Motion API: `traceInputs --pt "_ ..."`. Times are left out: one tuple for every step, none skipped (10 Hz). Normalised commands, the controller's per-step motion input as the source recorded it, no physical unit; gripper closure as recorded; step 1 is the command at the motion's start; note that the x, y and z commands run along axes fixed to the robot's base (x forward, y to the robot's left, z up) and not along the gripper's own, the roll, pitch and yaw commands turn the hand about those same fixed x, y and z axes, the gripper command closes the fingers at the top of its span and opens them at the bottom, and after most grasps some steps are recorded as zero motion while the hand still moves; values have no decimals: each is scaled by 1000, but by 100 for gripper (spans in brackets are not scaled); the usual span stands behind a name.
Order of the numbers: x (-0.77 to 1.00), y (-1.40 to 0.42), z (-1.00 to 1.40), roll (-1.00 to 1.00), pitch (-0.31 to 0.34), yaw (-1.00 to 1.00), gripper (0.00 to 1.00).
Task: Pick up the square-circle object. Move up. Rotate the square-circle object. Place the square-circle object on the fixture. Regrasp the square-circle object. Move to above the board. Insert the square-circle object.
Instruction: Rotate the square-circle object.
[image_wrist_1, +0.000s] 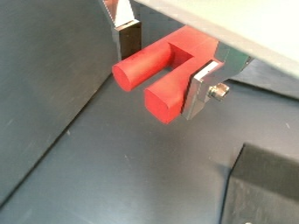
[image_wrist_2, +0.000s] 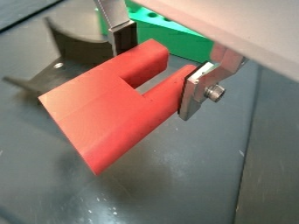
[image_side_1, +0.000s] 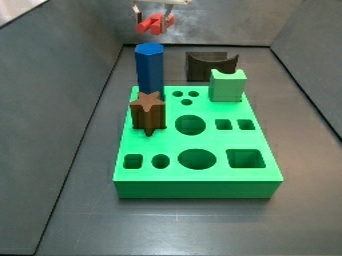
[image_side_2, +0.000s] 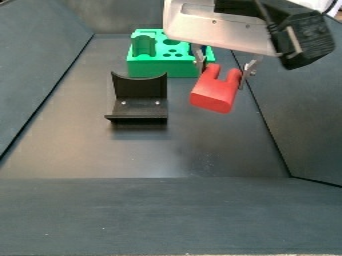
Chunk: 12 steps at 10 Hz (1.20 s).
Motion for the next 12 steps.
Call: traceInputs --pt "26 24 -30 -3 -3 -1000 100" --pt "26 22 -24 -3 -3 -1000 100" --pt "26 21 -19 -3 -3 -1000 100" --pt "25 21 -19 -3 -3 -1000 100" --pt "26 20 -19 -3 -4 -1000 100" --pt "26 20 -18 -3 -4 -1000 100" --pt "26 20 -18 -3 -4 -1000 100" --pt "26 20 -17 -3 -4 -1000 100" --pt "26 20 -17 -3 -4 -1000 100" --pt "26 20 -17 -3 -4 -1000 100" --pt "26 20 -17 -3 -4 -1000 100" --pt "26 20 -17 -3 -5 -1000 100"
